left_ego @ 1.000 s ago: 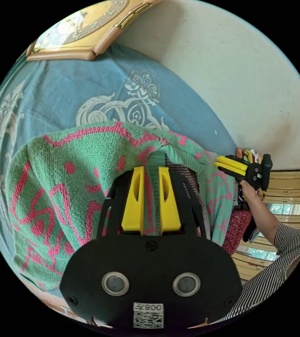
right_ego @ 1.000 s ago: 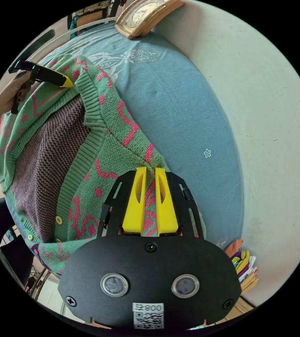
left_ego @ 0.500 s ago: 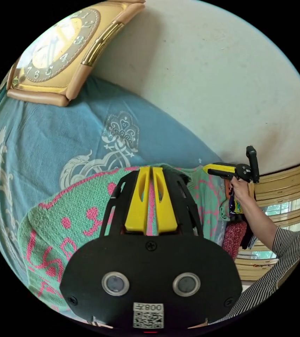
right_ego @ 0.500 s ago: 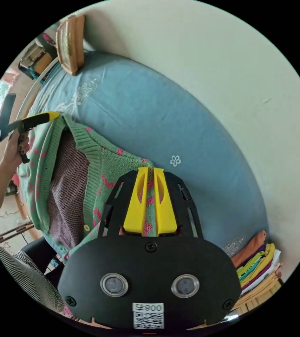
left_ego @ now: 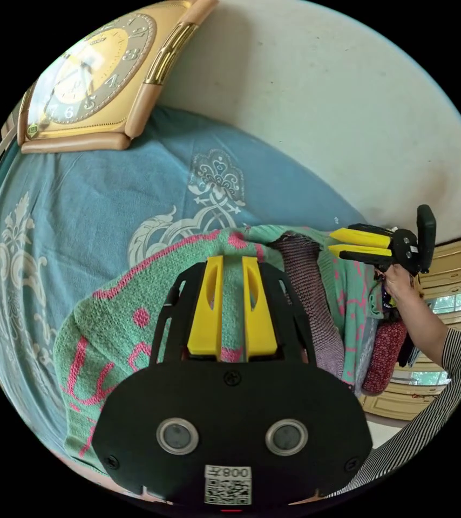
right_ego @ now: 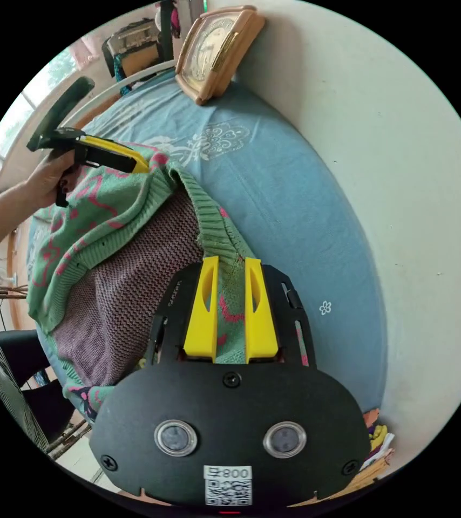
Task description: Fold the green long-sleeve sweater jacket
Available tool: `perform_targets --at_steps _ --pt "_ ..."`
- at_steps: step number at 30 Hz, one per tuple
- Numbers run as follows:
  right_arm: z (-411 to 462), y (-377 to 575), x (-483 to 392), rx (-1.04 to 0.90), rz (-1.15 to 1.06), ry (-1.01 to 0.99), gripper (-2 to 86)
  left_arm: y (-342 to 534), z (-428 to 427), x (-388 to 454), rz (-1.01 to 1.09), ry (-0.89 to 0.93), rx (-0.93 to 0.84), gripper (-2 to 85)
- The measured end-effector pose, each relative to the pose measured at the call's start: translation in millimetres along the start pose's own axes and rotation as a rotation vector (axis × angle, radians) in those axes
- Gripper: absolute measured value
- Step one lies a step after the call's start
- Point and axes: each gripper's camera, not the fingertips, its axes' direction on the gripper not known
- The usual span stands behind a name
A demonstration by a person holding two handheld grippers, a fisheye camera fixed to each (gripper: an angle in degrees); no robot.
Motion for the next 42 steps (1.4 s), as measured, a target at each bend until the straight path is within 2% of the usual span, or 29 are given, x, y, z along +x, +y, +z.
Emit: perform_targets --at_steps 5,10,15,18,22,25,30,34,37,42 --pt "-3.2 -1.6 36.9 0.066 0.138 -0.095 2.8 6.8 -25.4 -8.3 0.000 0.010 0.013 4.3" --pt "8.9 -3.2 77.5 0.069 0.264 -0.270 2.1 -3.0 -73.5 17.9 0.119 0.107 0.130 5.2" --pt "28.5 -2.5 89.6 0.041 0.326 -0.301 2.3 -51.8 -40.5 31.2 0.129 0.026 -0.032 3.7" --pt "39.3 -0.9 99.0 0.024 0.350 -0.340 2.6 -59.1 -55.8 27.2 0.122 0.038 0.013 1.6" --pt "36.4 21.3 109.7 0.094 0.376 -0.408 3.4 -21.9 -106.6 14.1 0.069 0.098 0.103 1.2" --pt "23.3 66.0 121.2 0.167 0.427 -0.365 4.7 30.2 -156.7 -11.6 0.019 0.136 0.147 2.0" --pt "31.0 162.1 134.4 0.062 0.567 -0.197 7.7 130.7 -231.4 -69.5 -0.165 0.003 0.131 3.3" --pt "54.8 198.2 138.7 0.032 0.633 -0.240 9.9 195.8 -265.8 -108.1 -0.380 -0.060 0.115 4.1" --pt "73.4 202.0 143.2 0.034 0.686 -0.343 9.5 200.5 -257.7 -114.4 -0.427 -0.055 0.048 2.6" --pt "83.8 187.6 138.5 -0.071 0.594 -0.254 6.1 177.7 -294.1 -106.2 -0.390 -0.132 0.056 0.6"
